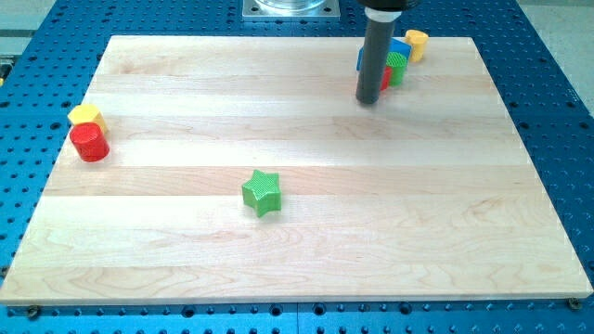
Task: Put the green star at the left side of the red star
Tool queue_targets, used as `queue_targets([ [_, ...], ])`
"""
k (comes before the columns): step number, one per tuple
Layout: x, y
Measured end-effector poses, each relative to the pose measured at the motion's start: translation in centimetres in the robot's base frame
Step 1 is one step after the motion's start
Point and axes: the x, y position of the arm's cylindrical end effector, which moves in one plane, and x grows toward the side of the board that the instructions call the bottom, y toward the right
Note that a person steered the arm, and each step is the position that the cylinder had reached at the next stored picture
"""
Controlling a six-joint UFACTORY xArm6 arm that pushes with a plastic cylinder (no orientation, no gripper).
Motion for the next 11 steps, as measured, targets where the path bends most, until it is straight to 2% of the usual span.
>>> queue_targets([
  [1, 6.3, -0.6],
  [2, 18.4, -1.3],
  [3, 22.6, -8.2],
  [4, 21.8, -15.0],
  [5, 20.0, -17.9],
  [7, 12.3, -13.7],
  [8, 12.5, -7.5],
  [9, 13.7, -5.0],
  [11, 14.9, -7.1],
])
